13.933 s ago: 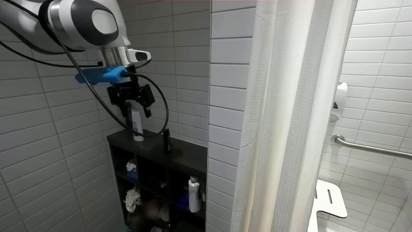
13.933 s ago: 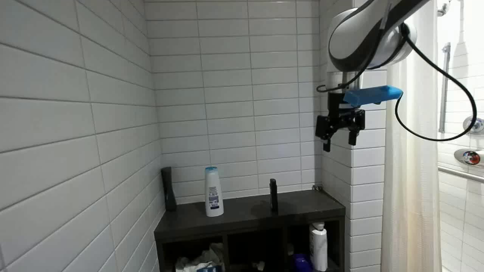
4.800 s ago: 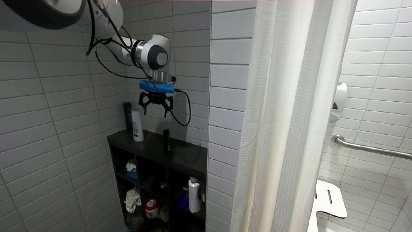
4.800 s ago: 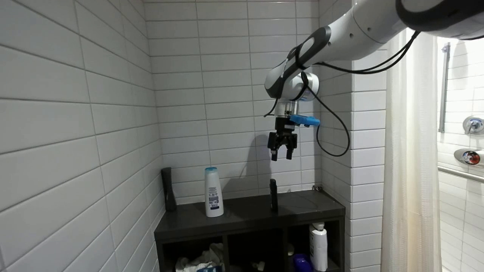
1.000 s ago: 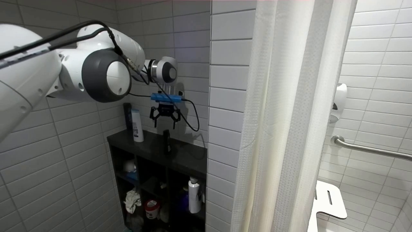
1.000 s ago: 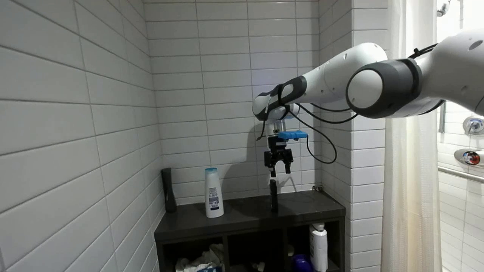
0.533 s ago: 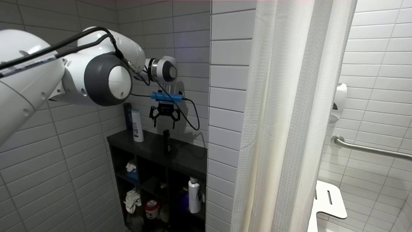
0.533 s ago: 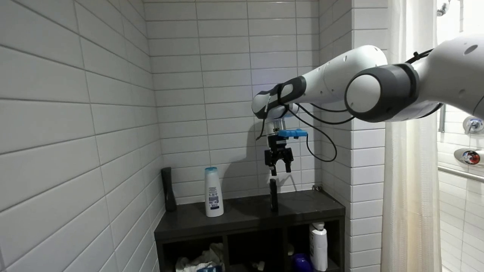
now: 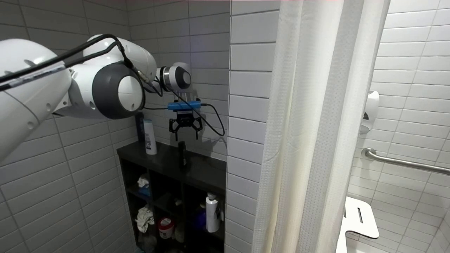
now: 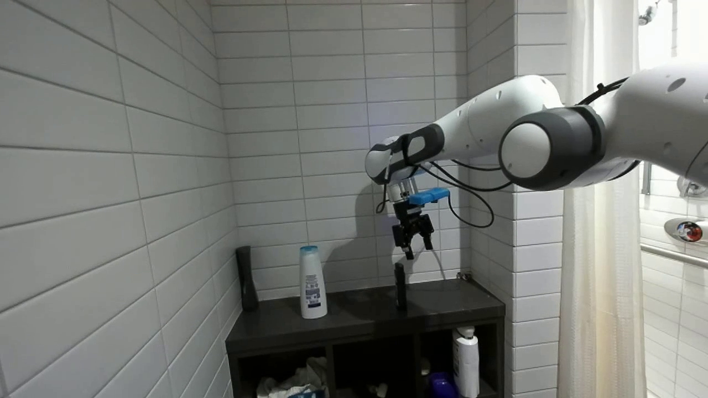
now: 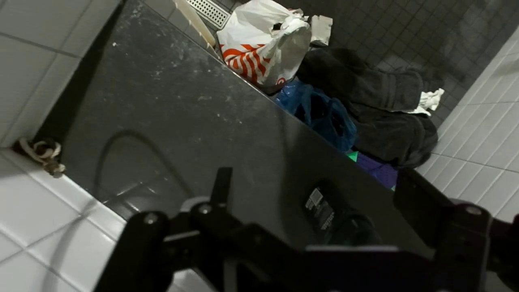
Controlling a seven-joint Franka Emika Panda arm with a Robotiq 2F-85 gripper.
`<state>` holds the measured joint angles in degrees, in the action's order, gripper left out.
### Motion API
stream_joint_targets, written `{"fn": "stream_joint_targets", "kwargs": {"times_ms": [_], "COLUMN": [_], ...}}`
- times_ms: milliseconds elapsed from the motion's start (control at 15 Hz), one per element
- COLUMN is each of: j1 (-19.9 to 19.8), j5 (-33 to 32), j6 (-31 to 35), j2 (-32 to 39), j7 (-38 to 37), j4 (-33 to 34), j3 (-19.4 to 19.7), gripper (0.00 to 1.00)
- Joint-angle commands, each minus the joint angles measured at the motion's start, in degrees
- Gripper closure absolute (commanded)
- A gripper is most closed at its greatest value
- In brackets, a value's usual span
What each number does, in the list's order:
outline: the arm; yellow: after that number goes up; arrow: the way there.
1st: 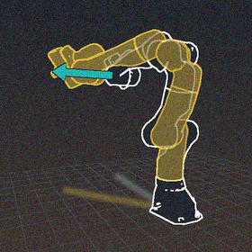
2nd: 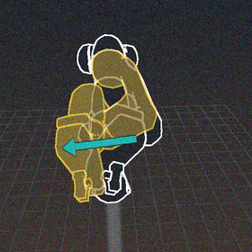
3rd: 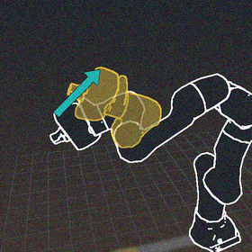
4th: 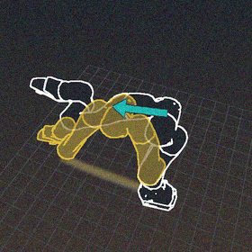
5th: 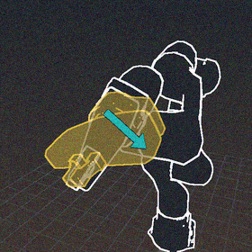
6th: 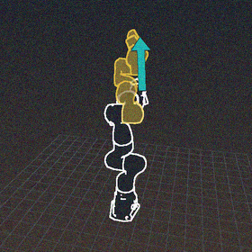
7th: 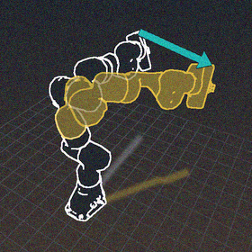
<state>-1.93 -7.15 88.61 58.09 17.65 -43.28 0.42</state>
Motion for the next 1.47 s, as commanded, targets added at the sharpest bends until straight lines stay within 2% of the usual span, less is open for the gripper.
{"fn": "stream_joint_targets", "kwargs": {"times_ms": [0,333,867,1000,1400], "j1": [0.96,0.91,0.26,-0.24,-3.72], "j5": [-2.91,-5.12,-6.0,-5.23,1.31], "j6": [0.17,3.91,14.43,17.58,27.56], "j2": [1.79,1.91,2.11,2.1,2.08], "j7": [1.56,5.69,11.5,13.66,22.23], "j4": [3.06,2.86,1.84,1.48,0.39], "j3": [1.17,0.71,0.02,-0.77,-7.04], "gripper": [0.0,0.0,0.0,0.0,0.0]}}
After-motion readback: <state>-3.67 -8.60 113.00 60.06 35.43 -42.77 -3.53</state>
